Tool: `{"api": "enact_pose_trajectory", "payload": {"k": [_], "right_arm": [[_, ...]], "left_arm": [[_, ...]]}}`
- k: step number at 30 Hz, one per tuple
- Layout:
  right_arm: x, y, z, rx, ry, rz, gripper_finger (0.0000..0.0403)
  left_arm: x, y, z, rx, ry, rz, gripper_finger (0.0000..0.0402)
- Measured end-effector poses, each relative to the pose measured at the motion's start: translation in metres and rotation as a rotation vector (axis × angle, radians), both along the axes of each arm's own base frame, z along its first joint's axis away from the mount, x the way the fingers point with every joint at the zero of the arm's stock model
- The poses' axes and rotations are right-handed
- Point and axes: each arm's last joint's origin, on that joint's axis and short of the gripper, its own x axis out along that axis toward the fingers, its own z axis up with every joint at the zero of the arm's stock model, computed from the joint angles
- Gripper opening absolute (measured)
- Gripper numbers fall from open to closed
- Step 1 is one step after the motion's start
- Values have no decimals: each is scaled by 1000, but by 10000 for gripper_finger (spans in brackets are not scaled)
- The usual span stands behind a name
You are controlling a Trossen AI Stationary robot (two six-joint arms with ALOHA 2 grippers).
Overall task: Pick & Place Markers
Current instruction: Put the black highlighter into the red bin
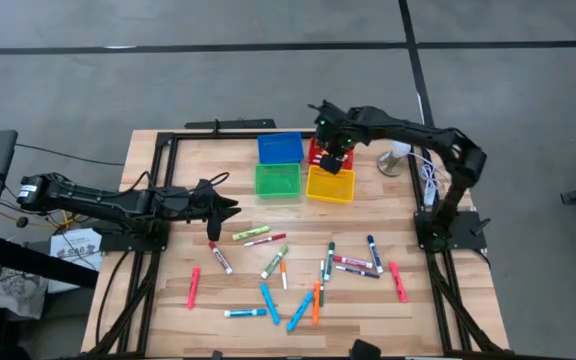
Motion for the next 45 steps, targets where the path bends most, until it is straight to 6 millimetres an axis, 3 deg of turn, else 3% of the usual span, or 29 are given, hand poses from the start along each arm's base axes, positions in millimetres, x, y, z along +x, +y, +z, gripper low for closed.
{"api": "enact_pose_trajectory", "payload": {"k": [6, 13, 35, 45], "right_arm": [[11, -6, -36, 78, 107, 16, 42], [17, -12, -64, 139, 167, 36, 41], [13, -19, -65, 145, 168, 15, 50], [7, -20, -54, 131, 160, 11, 50]], "left_arm": [[0, 0, 0, -1, 0, 0, 116], [0, 0, 0, -1, 0, 0, 116], [0, 0, 0, -10, -2, 3, 116], [0, 0, 0, -11, -4, 3, 116]]}}
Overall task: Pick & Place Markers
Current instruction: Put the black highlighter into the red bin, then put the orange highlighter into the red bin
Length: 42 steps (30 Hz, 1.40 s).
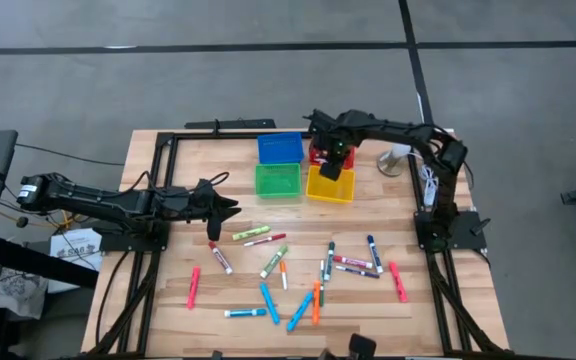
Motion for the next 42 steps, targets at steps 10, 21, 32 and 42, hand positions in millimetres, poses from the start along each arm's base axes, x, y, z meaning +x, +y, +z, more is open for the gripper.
{"api": "enact_pose_trajectory", "payload": {"k": [10, 21, 32, 42], "right_arm": [[-7, -17, -5, -23, 8, -23, 50], [-6, -19, -6, -30, -5, -10, 83], [-3, -13, 3, -40, -39, -48, 94], [-4, 26, 82, -103, -373, 6, 73]], "left_arm": [[0, 0, 1, -1, -11, 0, 116], [1, 0, 2, -1, -18, 0, 116], [1, 0, 2, -3, -26, 0, 116], [1, 0, 4, -4, -38, 0, 116]]}}
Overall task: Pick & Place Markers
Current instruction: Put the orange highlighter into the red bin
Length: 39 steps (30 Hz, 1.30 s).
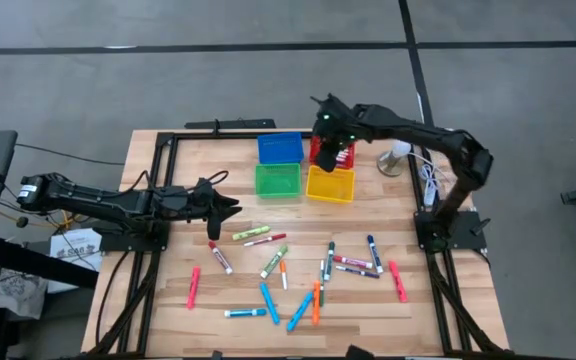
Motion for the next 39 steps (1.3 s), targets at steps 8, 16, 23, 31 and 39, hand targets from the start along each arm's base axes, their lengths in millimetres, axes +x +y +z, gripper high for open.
{"api": "enact_pose_trajectory", "payload": {"k": [8, 16, 23, 31, 39], "right_arm": [[-24, 44, 60, -16, -210, -22, 73], [-50, 102, 80, 27, -299, 53, 73], [-80, 152, 63, 32, -456, 30, 73], [-114, 185, 33, 93, -599, -2, 73], [-137, 193, 23, 98, -616, 66, 73]], "left_arm": [[1, 0, 4, -10, -38, 2, 116], [2, -9, 7, -159, -79, -148, 116], [1, -29, 16, -233, -163, -296, 116], [0, -52, 27, -259, -274, -431, 116], [35, -80, 26, -244, -154, -489, 116]]}}
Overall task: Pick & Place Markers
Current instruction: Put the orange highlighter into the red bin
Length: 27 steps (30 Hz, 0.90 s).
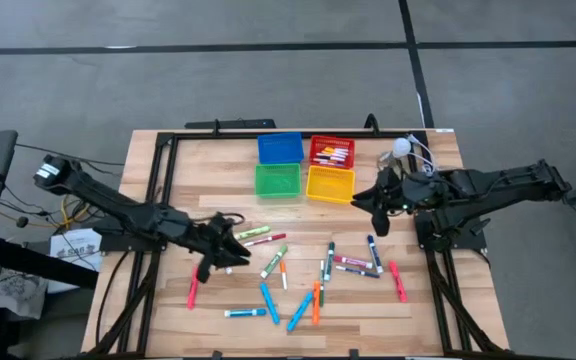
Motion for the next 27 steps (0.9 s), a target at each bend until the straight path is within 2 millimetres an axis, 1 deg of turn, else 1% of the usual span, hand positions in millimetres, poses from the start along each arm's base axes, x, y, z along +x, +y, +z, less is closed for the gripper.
{"api": "enact_pose_trajectory", "payload": {"k": [9, 12, 15, 19, 23, 27], "right_arm": [[-18, -4, 12, -17, -86, -40, 73], [-24, -3, 15, -18, -110, -19, 73], [-30, -1, 18, -24, -131, 12, 73], [-37, 4, 21, -15, -170, 56, 73], [-42, 10, 13, 11, -275, 105, 73], [-46, 15, -7, 50, -331, 141, 73]], "left_arm": [[63, -17, -7, -2, 130, -92, 116], [83, -23, -11, -3, 180, -104, 116], [102, -27, -14, -39, 208, -91, 116], [122, -33, -20, -73, 244, -75, 116], [138, -40, -27, -141, 292, -59, 116], [147, -46, -38, -222, 354, -32, 116]]}}
